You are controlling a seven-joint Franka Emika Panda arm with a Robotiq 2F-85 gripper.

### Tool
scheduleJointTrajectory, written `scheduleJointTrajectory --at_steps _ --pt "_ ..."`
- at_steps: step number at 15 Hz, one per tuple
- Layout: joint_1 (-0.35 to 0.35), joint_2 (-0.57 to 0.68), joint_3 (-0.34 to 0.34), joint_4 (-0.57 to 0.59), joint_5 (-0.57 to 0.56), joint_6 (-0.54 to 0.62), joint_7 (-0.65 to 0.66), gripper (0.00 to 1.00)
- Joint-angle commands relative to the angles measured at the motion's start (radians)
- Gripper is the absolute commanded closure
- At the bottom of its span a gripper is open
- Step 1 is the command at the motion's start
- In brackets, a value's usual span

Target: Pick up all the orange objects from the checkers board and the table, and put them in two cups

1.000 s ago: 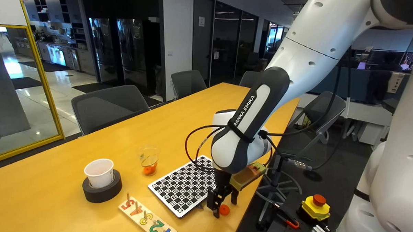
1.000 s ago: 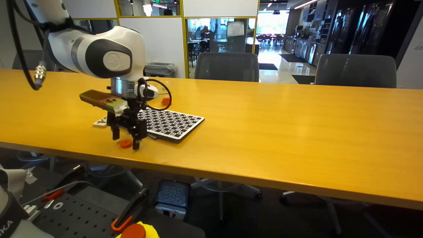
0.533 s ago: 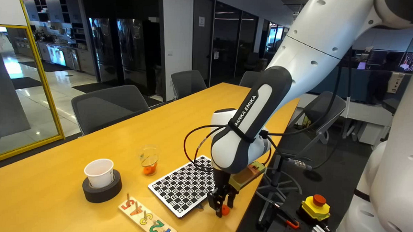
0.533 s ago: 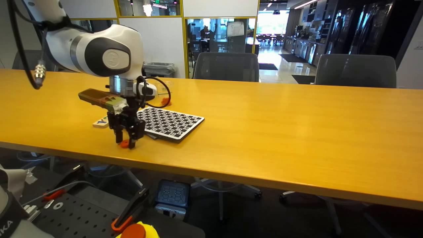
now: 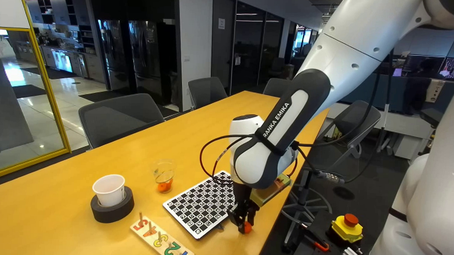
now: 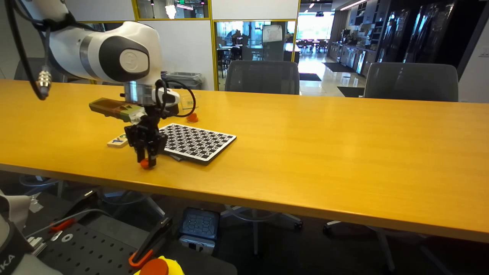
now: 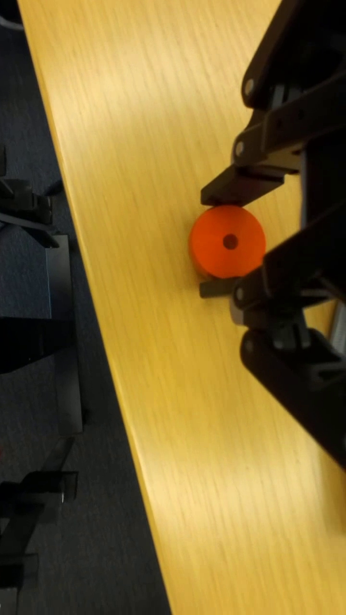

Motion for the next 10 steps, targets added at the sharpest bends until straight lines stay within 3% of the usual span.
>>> scheduleJointTrajectory --at_steps 1,5,10 --pt "0.005 -0.149 -0.004 -0.021 -0.091 -0.095 0.064 0.78" --pt "0.004 -0.286 0.016 0.017 -0.165 -0.231 0.047 0.79" --pt "0.009 -0.248 0.060 0.205 -0.248 -0.279 0.016 0.79"
